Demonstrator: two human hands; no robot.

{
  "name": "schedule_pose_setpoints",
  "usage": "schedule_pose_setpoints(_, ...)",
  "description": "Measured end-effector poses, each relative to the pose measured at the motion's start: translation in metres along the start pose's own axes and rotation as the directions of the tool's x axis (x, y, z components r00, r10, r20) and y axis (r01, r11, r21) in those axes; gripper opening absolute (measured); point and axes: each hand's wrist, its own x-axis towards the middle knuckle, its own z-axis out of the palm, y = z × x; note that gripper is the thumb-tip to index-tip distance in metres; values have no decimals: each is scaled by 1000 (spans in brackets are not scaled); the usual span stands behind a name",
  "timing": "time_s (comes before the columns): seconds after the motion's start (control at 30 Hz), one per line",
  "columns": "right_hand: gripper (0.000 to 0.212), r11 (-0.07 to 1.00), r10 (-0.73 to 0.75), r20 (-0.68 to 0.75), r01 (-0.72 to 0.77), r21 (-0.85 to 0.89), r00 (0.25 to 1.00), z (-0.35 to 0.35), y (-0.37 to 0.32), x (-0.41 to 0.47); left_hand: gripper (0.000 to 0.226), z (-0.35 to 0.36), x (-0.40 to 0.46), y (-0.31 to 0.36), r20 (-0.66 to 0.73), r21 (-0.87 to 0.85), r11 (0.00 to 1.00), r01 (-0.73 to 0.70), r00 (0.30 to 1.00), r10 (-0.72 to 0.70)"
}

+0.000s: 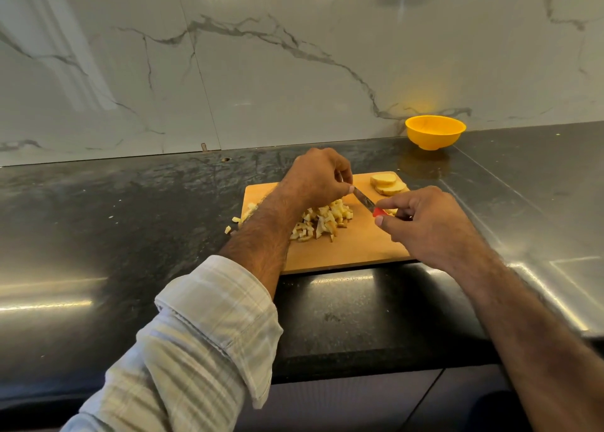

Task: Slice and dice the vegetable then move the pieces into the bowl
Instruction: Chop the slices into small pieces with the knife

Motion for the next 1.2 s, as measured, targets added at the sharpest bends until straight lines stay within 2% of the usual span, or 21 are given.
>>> schedule_pose_setpoints(0.2,23,980,-15,-31,21,196,999,-9,11,-7,8,-4,-1,-1,-16,100,993,65,998,-64)
schedule_pose_setpoints(0.33,21,988,47,-133,-27,150,990,-20,27,-15,14,-6,-2,6,-35,148,987,62,998,-58)
schedule_pose_setpoints(0.5,21,980,102,-113,-80,179,988,-26,39,-26,14,3,-3,30,86,317,948,-22,996,-6)
schedule_pose_setpoints(0.7,24,975,186,-144,-164,150,972,-30,47,-36,32,29,-7,58,175,267,951,-154,979,110)
schedule_pose_setpoints(0.87,26,977,206,-133,-211,-21,969,-30,44,-48,27,41,-5,62,201,217,962,-168,972,125)
schedule_pose_setpoints(0.97,29,972,193,-104,-204,-115,976,-30,39,-51,22,44,-3,65,177,193,971,-144,978,109)
schedule_pose_setpoints(1.1,31,977,167,-99,-178,-115,981,-29,35,-54,16,40,-1,67,165,177,980,-92,984,62)
schedule_pose_setpoints(1.2,39,980,166,-31,-169,-108,986,-26,31,-55,14,27,-3,56,209,177,983,-53,978,15)
